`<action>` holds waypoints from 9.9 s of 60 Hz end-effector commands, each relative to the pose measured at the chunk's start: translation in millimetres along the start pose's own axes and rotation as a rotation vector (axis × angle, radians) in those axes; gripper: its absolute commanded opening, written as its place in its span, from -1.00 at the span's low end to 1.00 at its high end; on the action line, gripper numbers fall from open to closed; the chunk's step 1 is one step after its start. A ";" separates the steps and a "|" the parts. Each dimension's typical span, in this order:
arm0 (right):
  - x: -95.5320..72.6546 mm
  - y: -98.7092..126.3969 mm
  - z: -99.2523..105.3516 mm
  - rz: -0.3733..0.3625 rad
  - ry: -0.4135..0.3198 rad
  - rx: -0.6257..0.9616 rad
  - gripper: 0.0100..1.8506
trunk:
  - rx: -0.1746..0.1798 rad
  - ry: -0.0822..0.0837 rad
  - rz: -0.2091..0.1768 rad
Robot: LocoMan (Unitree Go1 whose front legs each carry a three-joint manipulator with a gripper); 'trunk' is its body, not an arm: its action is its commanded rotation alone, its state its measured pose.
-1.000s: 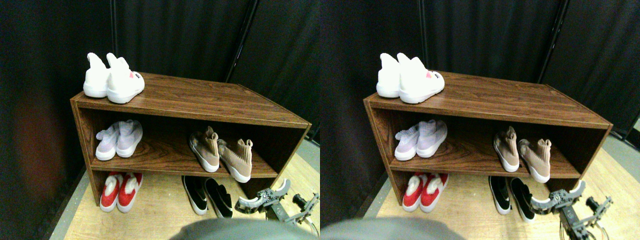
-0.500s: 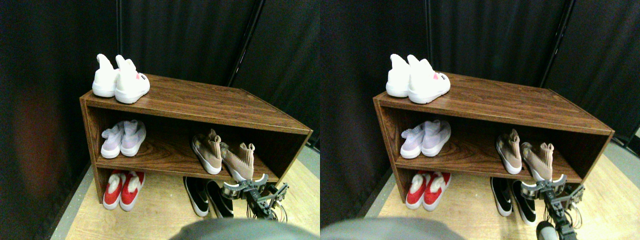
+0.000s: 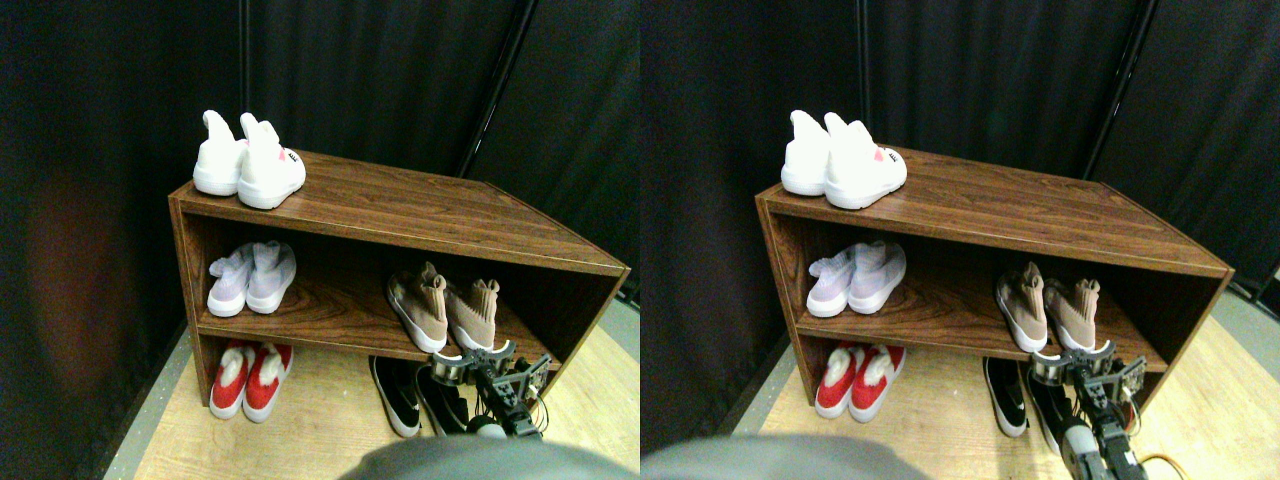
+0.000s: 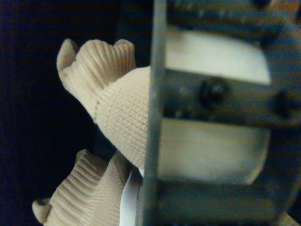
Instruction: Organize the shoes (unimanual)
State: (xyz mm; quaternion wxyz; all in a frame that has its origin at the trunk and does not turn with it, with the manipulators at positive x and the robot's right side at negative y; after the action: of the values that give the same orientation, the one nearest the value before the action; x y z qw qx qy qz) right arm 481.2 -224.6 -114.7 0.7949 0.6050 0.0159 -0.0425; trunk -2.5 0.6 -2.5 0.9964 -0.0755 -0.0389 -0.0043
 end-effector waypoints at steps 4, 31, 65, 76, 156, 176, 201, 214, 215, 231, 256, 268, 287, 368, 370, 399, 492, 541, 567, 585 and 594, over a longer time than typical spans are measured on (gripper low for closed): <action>-1.0 2.9 3.3 0.020 -0.006 0.004 0.73 | 0.003 0.013 0.021; -23.1 8.1 9.3 0.086 0.016 -0.003 0.70 | 0.016 0.013 0.007; -105.9 37.5 62.7 0.156 -0.181 -0.076 -0.82 | 0.021 0.012 -0.016; -107.0 48.5 79.1 0.220 -0.263 -0.181 -0.94 | 0.021 0.012 -0.016; 41.2 8.4 72.7 -0.069 -0.270 -0.032 -0.94 | -0.003 0.007 0.037; 30.6 8.3 46.5 -0.075 -0.216 -0.025 -0.94 | -0.013 0.012 0.043; 25.4 12.6 40.6 -0.085 -0.223 -0.028 -0.94 | -0.013 0.008 0.041; 27.6 11.0 58.9 -0.063 -0.234 -0.081 -0.94 | -0.009 0.007 0.031; 27.6 11.0 58.9 -0.063 -0.234 -0.081 -0.94 | -0.009 0.007 0.031; 4.6 36.1 69.4 0.036 -0.189 -0.134 -0.94 | 0.006 0.000 -0.008; -80.1 66.5 78.6 0.213 -0.108 -0.167 -0.94 | 0.012 0.013 -0.039; -108.0 51.1 76.8 0.241 -0.085 -0.163 -0.94 | 0.019 0.034 -0.029; -115.7 -1.7 65.1 0.166 -0.041 -0.007 -0.94 | 0.028 0.090 -0.011; 5.6 -140.6 50.0 -0.248 -0.152 0.278 -0.94 | 0.007 0.085 0.056; 6.3 -139.7 47.7 -0.249 -0.143 0.266 -0.94 | 0.007 0.085 0.056; 11.2 -135.0 22.5 -0.243 -0.120 0.315 -0.94 | -0.007 0.086 0.082; -11.7 -85.3 44.2 -0.116 -0.168 0.188 -0.94 | 0.011 0.059 0.022; -127.0 7.4 44.8 0.177 0.107 -0.004 -0.94 | 0.017 0.013 -0.009; -122.3 38.9 42.2 0.256 0.167 -0.061 -0.94 | 0.013 0.003 -0.006; -110.5 29.1 34.5 0.229 0.149 -0.007 -0.94 | 0.009 0.009 -0.003; -109.4 26.0 34.9 0.226 0.131 -0.019 -0.94 | 0.018 0.014 -0.011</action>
State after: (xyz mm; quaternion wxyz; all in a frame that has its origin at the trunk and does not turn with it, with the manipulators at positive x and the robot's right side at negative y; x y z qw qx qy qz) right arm 372.8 -248.1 -77.0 0.7919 0.6058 0.0157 0.0751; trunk 0.8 -1.9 -3.0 0.9974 -0.0649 -0.0314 -0.0084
